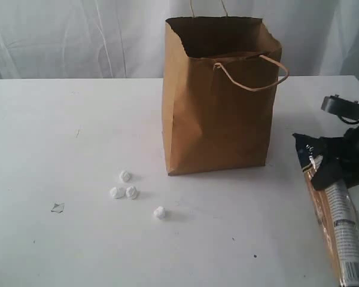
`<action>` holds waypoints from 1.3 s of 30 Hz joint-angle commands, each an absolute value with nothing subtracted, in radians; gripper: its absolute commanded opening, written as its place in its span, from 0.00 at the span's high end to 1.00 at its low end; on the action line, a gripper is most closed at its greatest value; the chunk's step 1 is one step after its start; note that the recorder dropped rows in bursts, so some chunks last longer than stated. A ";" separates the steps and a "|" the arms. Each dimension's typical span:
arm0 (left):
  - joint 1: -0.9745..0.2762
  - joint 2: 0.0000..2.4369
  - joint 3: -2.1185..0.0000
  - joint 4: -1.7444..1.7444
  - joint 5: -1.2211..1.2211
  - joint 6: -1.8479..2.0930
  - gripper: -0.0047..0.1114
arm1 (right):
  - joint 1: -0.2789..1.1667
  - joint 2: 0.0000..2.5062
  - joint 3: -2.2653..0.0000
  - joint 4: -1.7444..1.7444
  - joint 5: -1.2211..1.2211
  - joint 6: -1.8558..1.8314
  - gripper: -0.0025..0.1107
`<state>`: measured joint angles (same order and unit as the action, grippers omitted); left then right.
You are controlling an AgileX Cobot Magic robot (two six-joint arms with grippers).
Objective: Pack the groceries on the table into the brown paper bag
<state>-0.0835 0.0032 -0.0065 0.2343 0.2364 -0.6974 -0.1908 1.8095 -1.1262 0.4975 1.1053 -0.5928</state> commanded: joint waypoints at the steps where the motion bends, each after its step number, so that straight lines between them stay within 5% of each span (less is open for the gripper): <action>1: -0.082 0.000 0.000 0.240 0.233 -0.699 0.96 | -0.271 1.793 -1.189 0.664 1.221 -0.684 0.98; 13: -0.082 0.000 0.000 0.240 0.233 -0.699 0.96 | -0.452 1.735 -1.237 0.864 1.221 -0.737 0.98; 34: -0.082 0.000 0.000 0.240 0.233 -0.699 0.96 | -0.459 1.677 -1.536 0.982 1.221 -0.695 0.98; 39: -0.082 0.000 0.000 0.240 0.233 -0.699 0.96 | -0.459 1.704 -1.730 1.262 1.221 -0.691 0.98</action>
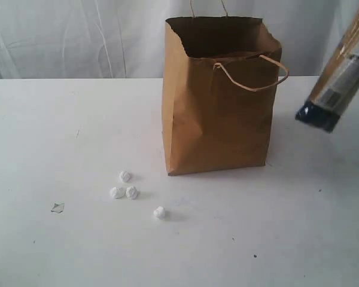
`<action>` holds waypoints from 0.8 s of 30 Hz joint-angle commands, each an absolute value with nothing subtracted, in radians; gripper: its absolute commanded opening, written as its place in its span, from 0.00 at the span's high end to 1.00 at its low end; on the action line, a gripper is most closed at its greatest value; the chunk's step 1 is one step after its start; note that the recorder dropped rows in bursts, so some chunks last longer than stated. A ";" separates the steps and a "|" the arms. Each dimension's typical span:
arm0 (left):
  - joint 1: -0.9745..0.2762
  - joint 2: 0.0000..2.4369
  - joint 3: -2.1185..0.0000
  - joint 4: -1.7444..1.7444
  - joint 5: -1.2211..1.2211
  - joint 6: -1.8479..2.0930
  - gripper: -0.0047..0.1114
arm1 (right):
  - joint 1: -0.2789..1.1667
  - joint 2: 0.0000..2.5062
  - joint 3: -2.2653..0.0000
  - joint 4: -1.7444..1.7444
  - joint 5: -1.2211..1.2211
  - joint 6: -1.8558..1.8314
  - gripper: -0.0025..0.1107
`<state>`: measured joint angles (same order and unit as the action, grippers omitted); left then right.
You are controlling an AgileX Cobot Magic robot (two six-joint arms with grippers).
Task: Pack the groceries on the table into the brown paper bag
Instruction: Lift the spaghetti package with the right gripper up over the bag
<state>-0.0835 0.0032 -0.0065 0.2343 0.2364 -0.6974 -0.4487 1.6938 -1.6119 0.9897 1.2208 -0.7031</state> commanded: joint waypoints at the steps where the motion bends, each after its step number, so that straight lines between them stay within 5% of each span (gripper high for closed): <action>1: -0.082 0.000 0.000 0.240 0.233 -0.699 0.96 | -0.459 1.715 -1.755 1.294 1.221 -0.690 0.98; 9: -0.082 0.000 0.000 0.240 0.233 -0.699 0.96 | -0.459 1.845 -1.983 1.602 1.221 -0.659 0.98; 24: -0.082 0.000 0.000 0.240 0.233 -0.699 0.96 | -0.327 1.879 -2.014 1.730 1.221 -0.743 0.98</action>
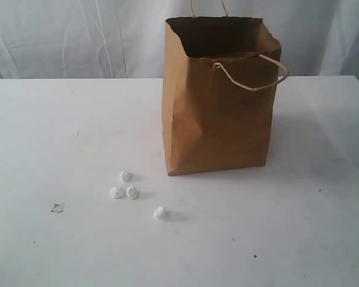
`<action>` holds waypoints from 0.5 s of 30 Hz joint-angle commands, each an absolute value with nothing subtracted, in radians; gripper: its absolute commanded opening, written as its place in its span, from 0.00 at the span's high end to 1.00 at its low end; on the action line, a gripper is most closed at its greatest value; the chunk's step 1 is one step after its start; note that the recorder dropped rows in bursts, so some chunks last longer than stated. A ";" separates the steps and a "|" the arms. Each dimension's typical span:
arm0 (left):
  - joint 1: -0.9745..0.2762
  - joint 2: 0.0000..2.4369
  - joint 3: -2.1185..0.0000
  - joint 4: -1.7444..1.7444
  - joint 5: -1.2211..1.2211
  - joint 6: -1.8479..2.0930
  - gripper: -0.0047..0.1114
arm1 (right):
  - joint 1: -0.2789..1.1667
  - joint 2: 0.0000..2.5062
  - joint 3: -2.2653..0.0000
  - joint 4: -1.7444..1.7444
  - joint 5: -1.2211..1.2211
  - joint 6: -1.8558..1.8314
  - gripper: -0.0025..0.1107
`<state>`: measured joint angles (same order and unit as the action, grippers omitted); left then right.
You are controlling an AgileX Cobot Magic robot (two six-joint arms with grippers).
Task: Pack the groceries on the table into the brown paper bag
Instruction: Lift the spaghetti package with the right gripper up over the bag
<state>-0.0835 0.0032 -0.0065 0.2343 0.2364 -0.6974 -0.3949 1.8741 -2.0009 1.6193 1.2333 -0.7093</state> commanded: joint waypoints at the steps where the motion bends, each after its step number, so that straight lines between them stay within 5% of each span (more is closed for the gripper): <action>1: -0.082 0.000 0.000 0.240 0.233 -0.699 0.96 | -0.308 1.888 -2.014 1.730 1.221 -0.757 0.98; 15: -0.082 0.000 0.000 0.240 0.233 -0.699 0.96 | -0.185 2.090 -2.041 1.744 1.221 -1.024 0.98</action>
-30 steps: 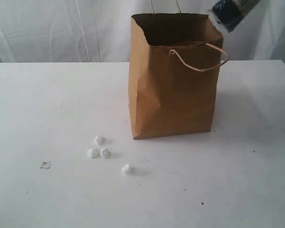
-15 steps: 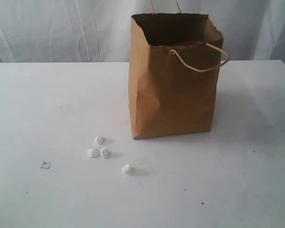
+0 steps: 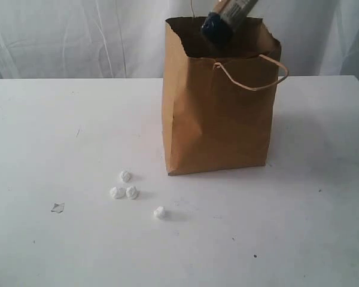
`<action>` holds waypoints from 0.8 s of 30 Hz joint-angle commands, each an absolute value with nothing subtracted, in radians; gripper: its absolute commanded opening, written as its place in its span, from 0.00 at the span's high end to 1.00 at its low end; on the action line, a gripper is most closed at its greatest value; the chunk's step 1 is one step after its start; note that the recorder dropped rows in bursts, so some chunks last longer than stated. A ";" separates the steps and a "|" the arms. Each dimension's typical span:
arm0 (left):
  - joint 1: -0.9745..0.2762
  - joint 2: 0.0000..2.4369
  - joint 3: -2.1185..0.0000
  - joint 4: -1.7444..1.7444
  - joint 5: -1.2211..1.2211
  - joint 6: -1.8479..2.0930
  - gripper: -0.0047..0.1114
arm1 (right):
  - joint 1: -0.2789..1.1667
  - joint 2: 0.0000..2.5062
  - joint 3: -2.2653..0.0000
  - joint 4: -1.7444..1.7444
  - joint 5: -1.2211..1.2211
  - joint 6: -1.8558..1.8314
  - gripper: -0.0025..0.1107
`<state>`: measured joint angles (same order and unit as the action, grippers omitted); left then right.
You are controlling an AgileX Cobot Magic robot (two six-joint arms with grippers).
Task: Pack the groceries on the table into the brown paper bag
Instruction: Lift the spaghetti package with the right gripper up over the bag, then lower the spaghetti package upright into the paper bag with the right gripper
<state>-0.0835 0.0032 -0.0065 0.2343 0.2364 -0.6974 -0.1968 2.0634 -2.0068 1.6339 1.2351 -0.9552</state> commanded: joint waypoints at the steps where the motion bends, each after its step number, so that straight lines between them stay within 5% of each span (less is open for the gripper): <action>1: -0.082 0.000 0.000 0.240 0.233 -0.699 0.96 | -0.180 2.104 -2.048 1.744 1.221 -1.042 0.98; 24: -0.082 0.000 0.000 0.240 0.233 -0.699 0.96 | -0.023 2.255 -2.082 1.744 1.205 -1.388 0.98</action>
<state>-0.0835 0.0032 -0.0065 0.2343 0.2364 -0.6974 -0.0303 2.2566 -2.0704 1.6630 1.1861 -1.3710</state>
